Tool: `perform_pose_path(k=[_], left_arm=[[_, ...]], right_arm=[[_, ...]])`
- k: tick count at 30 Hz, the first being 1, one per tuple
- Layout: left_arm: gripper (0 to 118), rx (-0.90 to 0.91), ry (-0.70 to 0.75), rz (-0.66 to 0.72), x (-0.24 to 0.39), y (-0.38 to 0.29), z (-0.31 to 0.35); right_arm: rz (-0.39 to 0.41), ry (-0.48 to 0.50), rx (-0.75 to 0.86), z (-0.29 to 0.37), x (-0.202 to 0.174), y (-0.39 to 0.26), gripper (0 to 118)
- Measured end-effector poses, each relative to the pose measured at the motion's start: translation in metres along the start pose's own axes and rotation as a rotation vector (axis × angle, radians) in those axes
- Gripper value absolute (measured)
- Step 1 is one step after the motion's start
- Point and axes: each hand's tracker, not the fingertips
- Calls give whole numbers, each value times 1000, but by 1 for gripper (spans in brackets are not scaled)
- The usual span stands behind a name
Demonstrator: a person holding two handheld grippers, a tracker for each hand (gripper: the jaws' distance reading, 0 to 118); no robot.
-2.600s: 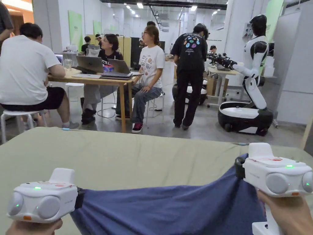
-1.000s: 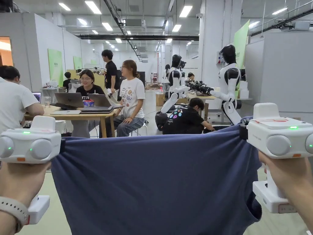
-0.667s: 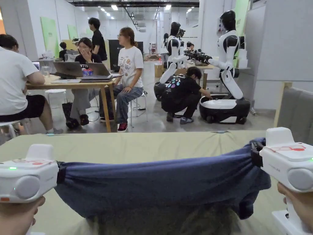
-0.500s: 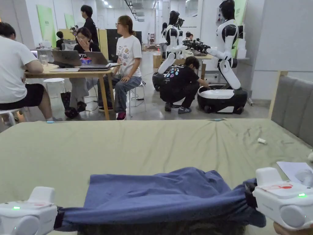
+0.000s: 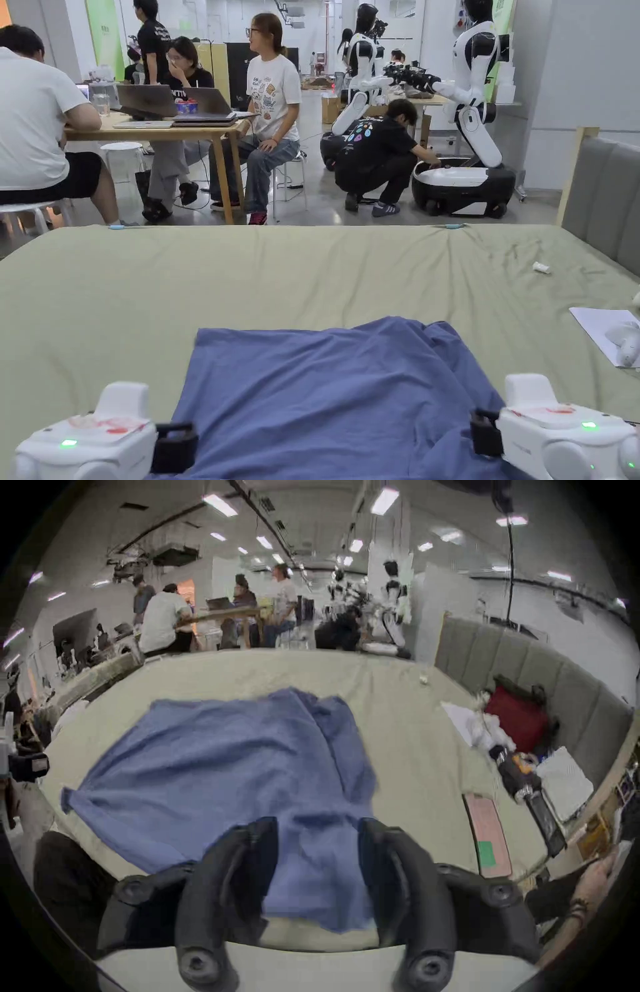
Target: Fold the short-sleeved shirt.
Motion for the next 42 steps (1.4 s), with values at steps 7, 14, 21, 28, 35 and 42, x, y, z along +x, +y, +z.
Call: perform_pose_path(k=[7, 14, 21, 28, 35, 42], left_arm=[[23, 68, -103, -34, 65, 31, 0], [0, 5, -77, -76, 32, 12, 15], [0, -205, -16, 114, -55, -42, 2], [107, -221, -65, 196, -83, -58, -15], [73, -341, -135, 190, -67, -69, -59], [1, -331, -108, 137, -57, -60, -54]], right_arm=[[58, 92, 108, 12, -63, 28, 66], [36, 114, 97, 13, -56, 18, 0], [48, 91, 6, -1, -52, -2, 0], [12, 111, -26, -12, -48, -9, 0], [1, 59, -53, -11, -24, -18, 0], [-49, -30, -56, 9, 20, -26, 0]])
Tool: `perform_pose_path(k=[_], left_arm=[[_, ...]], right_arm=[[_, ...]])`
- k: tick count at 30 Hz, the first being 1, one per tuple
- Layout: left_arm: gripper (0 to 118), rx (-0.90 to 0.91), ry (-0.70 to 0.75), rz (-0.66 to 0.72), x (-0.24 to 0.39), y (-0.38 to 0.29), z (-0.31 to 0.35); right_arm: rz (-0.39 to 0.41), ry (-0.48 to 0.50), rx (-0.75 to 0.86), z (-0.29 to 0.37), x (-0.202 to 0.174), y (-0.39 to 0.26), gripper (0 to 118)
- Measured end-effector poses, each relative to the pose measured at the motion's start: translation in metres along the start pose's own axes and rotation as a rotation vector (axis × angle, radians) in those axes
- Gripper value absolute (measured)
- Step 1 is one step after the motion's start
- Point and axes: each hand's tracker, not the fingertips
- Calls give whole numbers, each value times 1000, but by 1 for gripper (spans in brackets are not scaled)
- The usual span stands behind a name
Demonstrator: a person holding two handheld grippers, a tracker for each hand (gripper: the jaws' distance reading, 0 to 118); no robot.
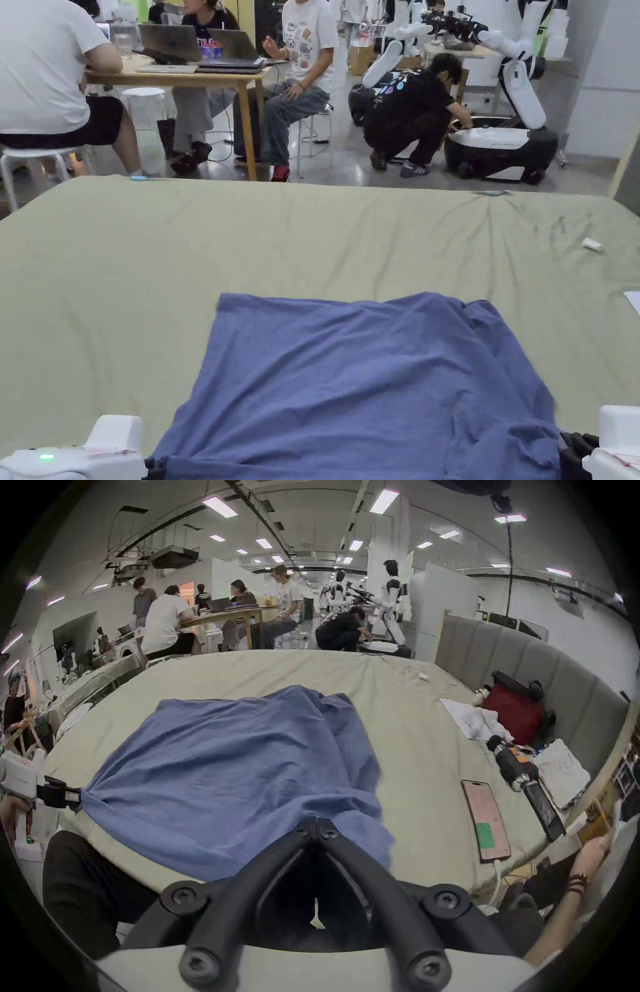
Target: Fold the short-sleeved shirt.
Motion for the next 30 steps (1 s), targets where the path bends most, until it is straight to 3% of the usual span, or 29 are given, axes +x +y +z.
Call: perform_pose_path(k=[3, 4, 6, 7, 13, 14, 15, 16, 17, 18, 23, 30], left_arm=[[1, 42, 17, -14, 8, 3, 15], [1, 53, 23, -17, 13, 3, 19], [1, 63, 23, -30, 22, 4, 24], [1, 67, 22, -28, 24, 3, 24], [1, 58, 23, -33, 33, 2, 21], [1, 58, 22, -31, 34, 2, 21], [1, 54, 23, -31, 34, 2, 21], [1, 53, 28, -32, 35, 1, 22], [1, 52, 31, -32, 32, 2, 21], [1, 47, 33, -34, 32, 2, 21], [1, 61, 87, -80, 36, 11, 36], [1, 121, 121, -127, 47, 72, 28]], right_arm=[[-14, -34, 6, -2, 26, -6, 3], [-14, -42, 6, -4, 32, -9, 27], [14, -81, -25, -9, 39, -14, 92], [24, -83, -21, -5, 38, -16, 112], [12, 2, -57, -31, 40, -49, 106], [14, 5, -64, -36, 39, -53, 93], [9, 29, -91, -33, 37, -50, 64], [-13, 68, -111, -37, 39, -52, 49], [-44, 72, -115, -40, 41, -53, 49], [-68, 81, -99, -40, 43, -54, 0], [-65, 90, -45, -22, 49, -38, 2], [-12, -2, 35, -27, 46, 25, 2]])
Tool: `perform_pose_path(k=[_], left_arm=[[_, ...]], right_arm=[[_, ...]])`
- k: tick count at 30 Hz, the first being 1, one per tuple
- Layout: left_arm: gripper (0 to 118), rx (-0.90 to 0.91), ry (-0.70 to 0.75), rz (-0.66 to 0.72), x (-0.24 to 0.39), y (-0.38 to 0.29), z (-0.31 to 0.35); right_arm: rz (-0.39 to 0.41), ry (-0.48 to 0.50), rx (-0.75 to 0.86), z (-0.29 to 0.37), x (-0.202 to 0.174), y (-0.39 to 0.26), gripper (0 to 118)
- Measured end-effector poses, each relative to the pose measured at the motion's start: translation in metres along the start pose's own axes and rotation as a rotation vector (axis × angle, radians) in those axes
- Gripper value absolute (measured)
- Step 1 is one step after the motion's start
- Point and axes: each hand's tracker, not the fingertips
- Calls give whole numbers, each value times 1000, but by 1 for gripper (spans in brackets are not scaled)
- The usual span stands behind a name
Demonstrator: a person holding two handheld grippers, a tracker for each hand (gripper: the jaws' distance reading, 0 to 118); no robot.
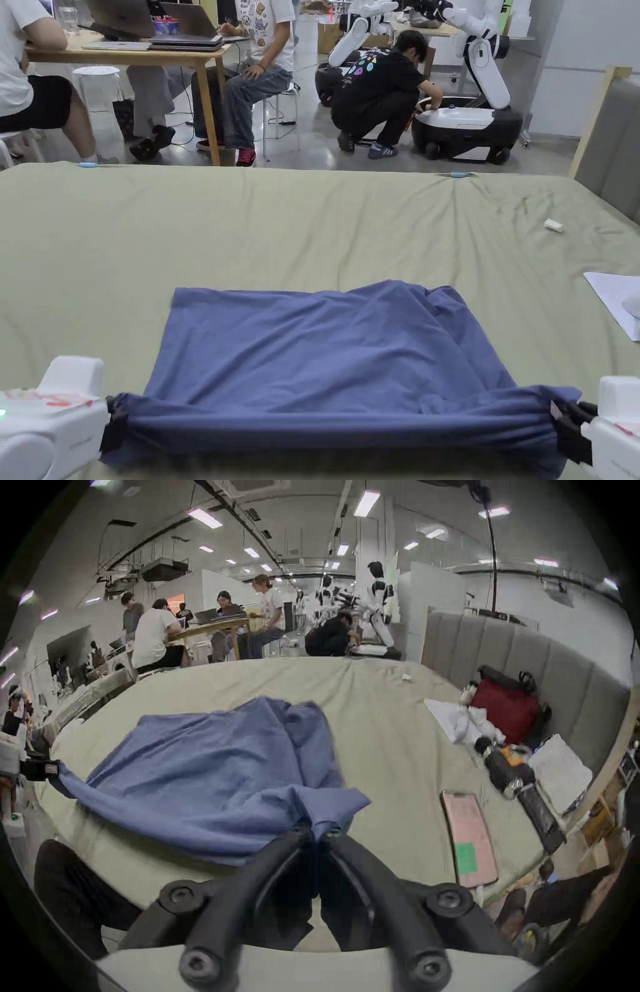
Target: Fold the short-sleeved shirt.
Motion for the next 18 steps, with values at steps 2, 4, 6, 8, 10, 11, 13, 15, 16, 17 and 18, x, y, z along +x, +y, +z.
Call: perform_pose_path(k=[2, 4, 6, 8, 10, 11, 13, 15, 16, 17, 18], left_arm=[[1, -8, 10, -12, 2, 21, -22], [1, -20, 16, -20, 4, 39, -43], [1, -52, 13, -15, 4, 56, -67], [1, -104, -2, 14, 4, 68, -91], [1, -143, 1, 20, 3, 73, -112], [1, -167, 6, 24, 4, 74, -122], [1, -191, 8, 16, 5, 72, -130], [2, -197, 1, 26, 7, 69, -128], [2, -200, -17, 30, 8, 67, -125], [2, -205, -35, 26, 9, 65, -121], [7, -204, -35, 16, 11, 64, -114]], right_arm=[[30, -12, -8, -26, 0, 17, 2], [25, -15, -8, -46, 0, 33, 2], [15, -24, -25, -70, -1, 48, 2], [13, -36, -48, -94, -3, 58, 2], [35, -41, -90, -117, -5, 63, 2], [50, -44, -114, -126, -8, 63, 2], [66, -44, -139, -136, -6, 67, 2], [69, -48, -146, -139, -7, 65, 2], [65, -46, -147, -138, -6, 64, 2], [56, -39, -149, -132, -6, 63, 2], [53, -46, -142, -126, -8, 63, 7]])
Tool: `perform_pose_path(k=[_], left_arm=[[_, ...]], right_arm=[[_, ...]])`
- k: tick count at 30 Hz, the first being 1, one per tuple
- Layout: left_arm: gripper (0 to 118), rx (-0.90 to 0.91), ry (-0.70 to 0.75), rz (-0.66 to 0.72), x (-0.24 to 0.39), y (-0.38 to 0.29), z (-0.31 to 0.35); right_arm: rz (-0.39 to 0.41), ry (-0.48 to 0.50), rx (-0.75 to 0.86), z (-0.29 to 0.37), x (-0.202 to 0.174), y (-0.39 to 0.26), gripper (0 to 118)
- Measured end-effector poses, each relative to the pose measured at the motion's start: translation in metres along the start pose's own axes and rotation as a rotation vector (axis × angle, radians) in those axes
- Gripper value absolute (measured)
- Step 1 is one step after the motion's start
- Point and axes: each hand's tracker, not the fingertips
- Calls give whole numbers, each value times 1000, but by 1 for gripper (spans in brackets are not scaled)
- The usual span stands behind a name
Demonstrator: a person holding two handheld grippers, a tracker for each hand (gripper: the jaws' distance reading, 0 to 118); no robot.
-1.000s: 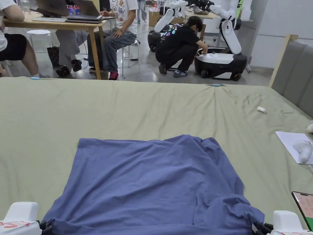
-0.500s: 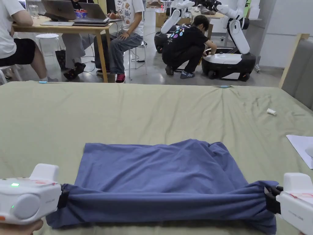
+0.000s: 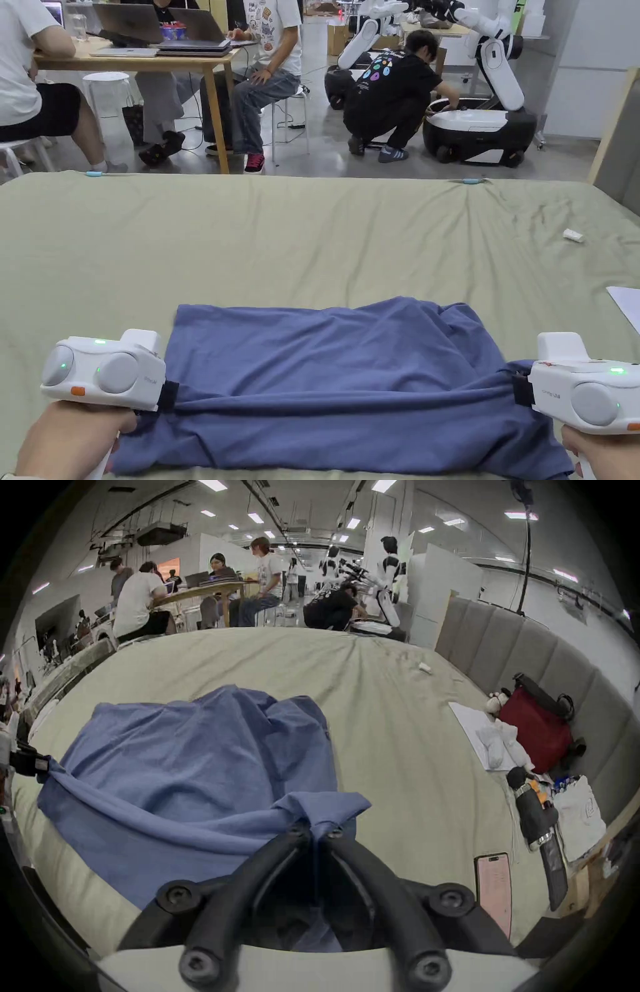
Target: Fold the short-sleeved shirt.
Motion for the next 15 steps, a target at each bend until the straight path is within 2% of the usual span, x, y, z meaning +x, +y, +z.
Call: perform_pose_path(k=[1, 2, 3, 4, 6, 9, 10, 11, 12, 13, 14, 15], left_arm=[[27, 52, 36, -6, 2, -3, 10], [57, 112, 68, 13, 5, -6, 20], [86, 169, 92, 34, 8, -8, 31], [104, 224, 86, 47, 13, -10, 44], [103, 306, 31, 70, 25, -13, 62], [103, 391, -8, 67, 49, -20, 81], [102, 417, 12, 57, 59, -25, 85], [97, 445, 24, 44, 66, -30, 89], [85, 462, 31, 42, 71, -36, 91], [46, 457, 22, 44, 74, -41, 91], [9, 457, 21, 44, 78, -45, 93], [0, 454, 34, 47, 81, -51, 93]], right_arm=[[-7, -44, 42, 9, -3, -1, 32], [-14, -64, 73, 20, -6, -1, 63], [-26, -52, 87, 26, -8, -2, 86], [-51, -22, 121, 39, -13, -2, 99], [-60, -2, 198, 59, -29, -2, 99], [-19, 24, 251, 78, -61, -5, 99], [-15, 40, 260, 83, -71, -7, 97], [-19, 58, 258, 85, -78, -8, 90], [-31, 82, 253, 89, -85, -11, 73], [-35, 93, 257, 93, -91, -15, 30], [-30, 90, 263, 96, -95, -19, 0], [-12, 67, 273, 105, -103, -22, 0]])
